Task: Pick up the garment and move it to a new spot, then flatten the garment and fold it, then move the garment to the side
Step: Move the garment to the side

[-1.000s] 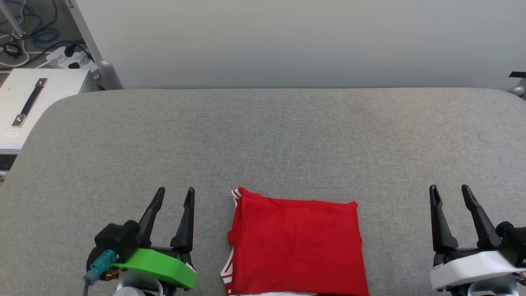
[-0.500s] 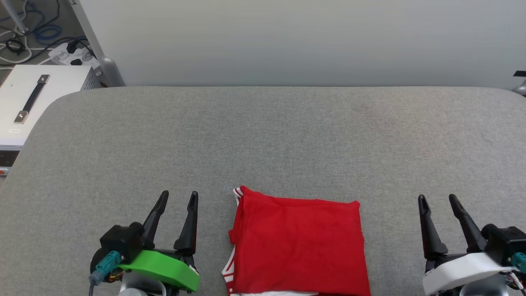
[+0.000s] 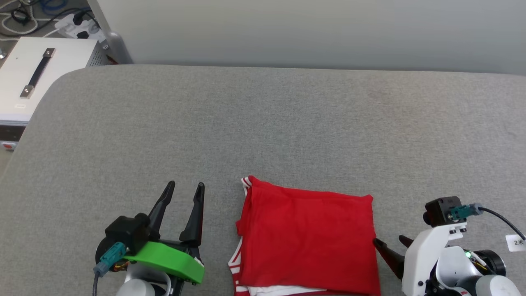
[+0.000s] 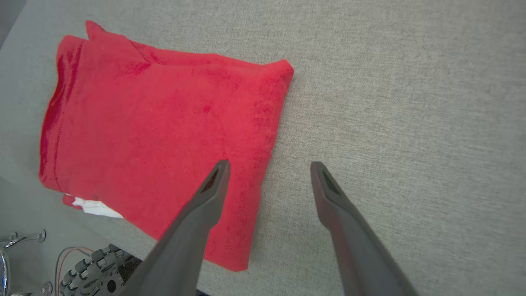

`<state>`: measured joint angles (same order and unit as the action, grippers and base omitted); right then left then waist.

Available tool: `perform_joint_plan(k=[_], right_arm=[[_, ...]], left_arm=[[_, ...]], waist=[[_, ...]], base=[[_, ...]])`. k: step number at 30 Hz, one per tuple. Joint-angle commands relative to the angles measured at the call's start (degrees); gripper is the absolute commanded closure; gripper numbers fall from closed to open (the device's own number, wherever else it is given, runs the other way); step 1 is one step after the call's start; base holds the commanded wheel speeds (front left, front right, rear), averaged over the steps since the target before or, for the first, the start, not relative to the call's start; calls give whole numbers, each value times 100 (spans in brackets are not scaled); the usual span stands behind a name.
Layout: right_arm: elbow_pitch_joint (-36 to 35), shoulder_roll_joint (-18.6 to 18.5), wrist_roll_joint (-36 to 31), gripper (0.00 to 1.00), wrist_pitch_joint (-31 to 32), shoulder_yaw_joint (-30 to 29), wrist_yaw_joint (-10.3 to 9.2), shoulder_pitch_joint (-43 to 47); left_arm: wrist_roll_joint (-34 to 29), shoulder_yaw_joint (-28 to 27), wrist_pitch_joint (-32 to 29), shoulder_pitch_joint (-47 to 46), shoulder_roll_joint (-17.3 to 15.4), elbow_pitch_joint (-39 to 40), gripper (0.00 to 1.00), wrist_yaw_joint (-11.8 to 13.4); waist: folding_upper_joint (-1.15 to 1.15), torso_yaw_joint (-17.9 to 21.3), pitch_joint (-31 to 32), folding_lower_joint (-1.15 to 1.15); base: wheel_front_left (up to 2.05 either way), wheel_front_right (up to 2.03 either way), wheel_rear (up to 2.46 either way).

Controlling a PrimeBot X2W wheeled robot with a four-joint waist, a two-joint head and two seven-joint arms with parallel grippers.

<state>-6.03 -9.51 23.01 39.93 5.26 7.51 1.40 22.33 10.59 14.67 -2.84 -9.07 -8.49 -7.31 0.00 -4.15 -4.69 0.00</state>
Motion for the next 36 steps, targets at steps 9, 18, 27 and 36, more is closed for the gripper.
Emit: perform_joint_plan(k=[9,18,27,36], right_arm=[[353,568,-312,0,1243,-370,-2,-523],[872,648,-307,0,1279,-251,-2,-550],[1089,483,-366,100,825,290,-2,-619],[607,-370,-386,100,223,651,-2,-745]], left_arm=[[62,89,33,-368,36,-4,0,-17],[69,107,33,-434,63,-6,0,-17],[85,163,33,-455,36,-84,0,-17],[163,255,33,-323,-62,-141,0,-17]], waist=[[0,-538,-485,0],[0,-679,-636,0],[0,-622,-558,0],[0,-307,-232,0]], base=[[0,0,0],[0,0,0],[0,0,0],[0,0,0]])
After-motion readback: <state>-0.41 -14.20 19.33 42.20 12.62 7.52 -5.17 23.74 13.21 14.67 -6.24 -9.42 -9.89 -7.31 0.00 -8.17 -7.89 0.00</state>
